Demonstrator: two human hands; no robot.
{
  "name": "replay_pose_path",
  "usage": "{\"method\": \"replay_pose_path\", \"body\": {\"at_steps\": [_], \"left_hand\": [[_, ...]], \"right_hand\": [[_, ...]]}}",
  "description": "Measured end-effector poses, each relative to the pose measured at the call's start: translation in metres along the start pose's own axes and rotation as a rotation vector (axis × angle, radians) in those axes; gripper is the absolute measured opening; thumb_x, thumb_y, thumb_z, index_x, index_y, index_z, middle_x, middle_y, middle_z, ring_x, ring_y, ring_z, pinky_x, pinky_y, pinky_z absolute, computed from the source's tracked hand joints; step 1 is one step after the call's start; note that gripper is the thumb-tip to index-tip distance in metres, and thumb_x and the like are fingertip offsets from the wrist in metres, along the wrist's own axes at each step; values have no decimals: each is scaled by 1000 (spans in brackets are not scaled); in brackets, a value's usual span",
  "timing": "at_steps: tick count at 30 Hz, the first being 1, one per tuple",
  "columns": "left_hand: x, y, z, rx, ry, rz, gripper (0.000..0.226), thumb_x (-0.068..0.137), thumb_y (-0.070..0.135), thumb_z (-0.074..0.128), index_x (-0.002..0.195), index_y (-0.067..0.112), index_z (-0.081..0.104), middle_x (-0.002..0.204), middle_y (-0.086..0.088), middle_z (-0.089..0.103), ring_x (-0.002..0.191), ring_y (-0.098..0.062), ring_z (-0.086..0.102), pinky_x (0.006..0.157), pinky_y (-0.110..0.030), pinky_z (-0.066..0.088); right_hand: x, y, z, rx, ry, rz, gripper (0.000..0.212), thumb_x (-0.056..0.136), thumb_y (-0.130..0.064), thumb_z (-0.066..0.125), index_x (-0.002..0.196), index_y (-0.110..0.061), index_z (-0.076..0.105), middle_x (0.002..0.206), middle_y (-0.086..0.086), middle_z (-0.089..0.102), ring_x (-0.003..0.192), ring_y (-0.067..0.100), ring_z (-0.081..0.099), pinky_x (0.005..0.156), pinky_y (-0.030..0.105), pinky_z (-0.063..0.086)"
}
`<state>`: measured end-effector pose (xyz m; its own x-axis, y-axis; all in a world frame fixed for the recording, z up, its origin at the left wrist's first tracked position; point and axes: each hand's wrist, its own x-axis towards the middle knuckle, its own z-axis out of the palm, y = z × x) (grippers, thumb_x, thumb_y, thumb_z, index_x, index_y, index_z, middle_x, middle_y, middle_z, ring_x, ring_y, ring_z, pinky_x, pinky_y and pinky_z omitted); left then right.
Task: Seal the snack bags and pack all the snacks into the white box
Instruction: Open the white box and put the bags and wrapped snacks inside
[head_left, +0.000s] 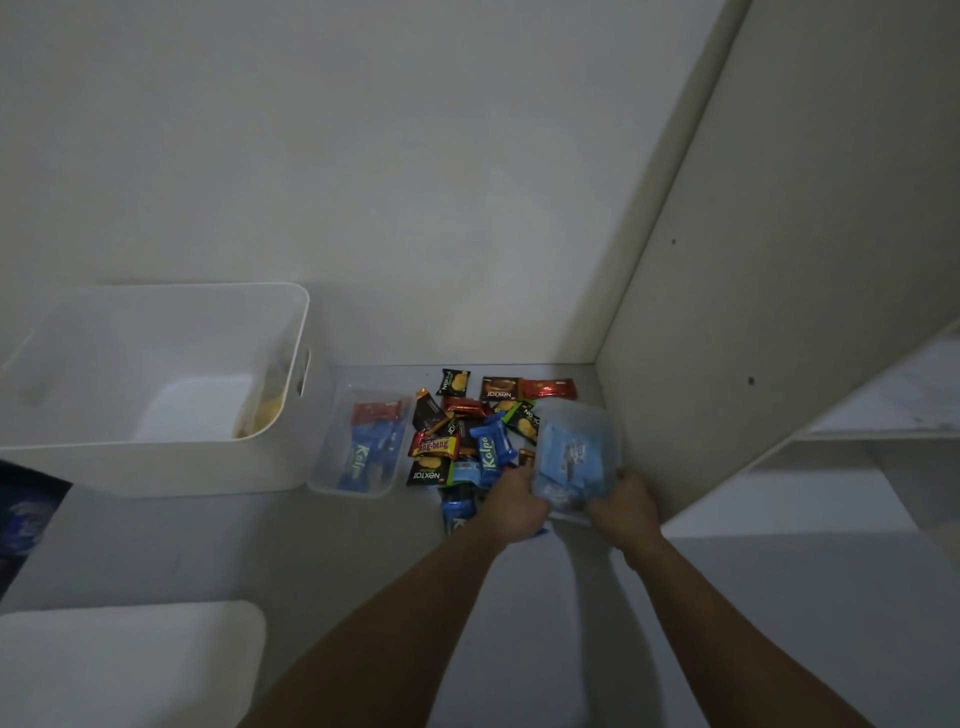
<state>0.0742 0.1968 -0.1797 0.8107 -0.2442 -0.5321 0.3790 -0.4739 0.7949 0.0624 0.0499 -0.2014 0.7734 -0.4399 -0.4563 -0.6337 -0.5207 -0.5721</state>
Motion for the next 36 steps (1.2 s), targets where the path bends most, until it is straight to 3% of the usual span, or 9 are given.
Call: {"method": "replay_pose_path", "body": {"at_steps": [4,7,11,16,19,22,26,33,36], "left_hand": [[2,-3,1,-34,86,-10,39,87,0,57,126,3,56,121,-13,64,111,-27,62,95,-39,52],[0,-4,-11,-150,224,-20,32,86,-2,58,118,1,60,113,-13,66,103,-27,65,87,-37,57],[-11,-8,-46,-262,482,11,21,87,-3,56,107,2,61,95,-9,65,79,-22,68,64,-33,61],[-22,-33,-107,-287,749,-10,28,78,-1,53,96,12,70,88,-10,72,82,-25,70,75,-44,60],[-33,-47,-134,-238,875,6,32,74,2,54,102,5,70,95,-12,72,86,-25,70,73,-29,59],[-50,-49,-148,-153,1014,13,35,75,0,55,109,0,64,107,-12,64,95,-23,60,72,-20,39],[-60,-51,-152,-73,944,-20,39,73,0,64,112,1,61,113,-15,59,104,-30,56,77,-20,32],[-48,-65,-152,9,799,-50,37,81,5,62,117,3,60,116,-18,63,110,-33,57,84,-23,37],[-40,-73,-153,-79,800,-95,45,81,11,64,125,6,53,122,-15,61,112,-33,57,87,-27,40]], "right_hand": [[3,1,-6,99,105,17,35,76,-11,69,108,1,62,104,20,68,94,36,65,75,34,49],[2,-13,-10,178,21,-34,24,76,-3,67,100,-3,69,89,11,69,79,27,66,67,30,52],[-3,-50,5,362,-43,-99,17,72,3,65,87,-4,66,89,18,69,83,34,69,66,47,60],[-22,-106,55,434,-246,-149,17,72,4,67,79,-11,64,97,11,68,89,29,69,63,46,61],[-34,-132,87,462,-361,-171,20,79,5,67,73,-13,63,90,9,68,85,25,69,70,46,61],[-44,-147,116,458,-421,-142,24,76,5,68,65,-15,61,79,4,66,83,28,68,71,51,60],[-41,-148,145,393,-404,-144,9,67,2,66,74,-4,64,87,16,69,84,32,69,68,52,60],[-43,-145,133,448,-388,-77,18,71,3,64,86,-6,58,96,12,65,86,29,68,60,46,61],[-40,-142,128,451,-424,-49,16,76,-1,63,86,-9,54,99,14,66,87,30,69,69,48,61]]}}
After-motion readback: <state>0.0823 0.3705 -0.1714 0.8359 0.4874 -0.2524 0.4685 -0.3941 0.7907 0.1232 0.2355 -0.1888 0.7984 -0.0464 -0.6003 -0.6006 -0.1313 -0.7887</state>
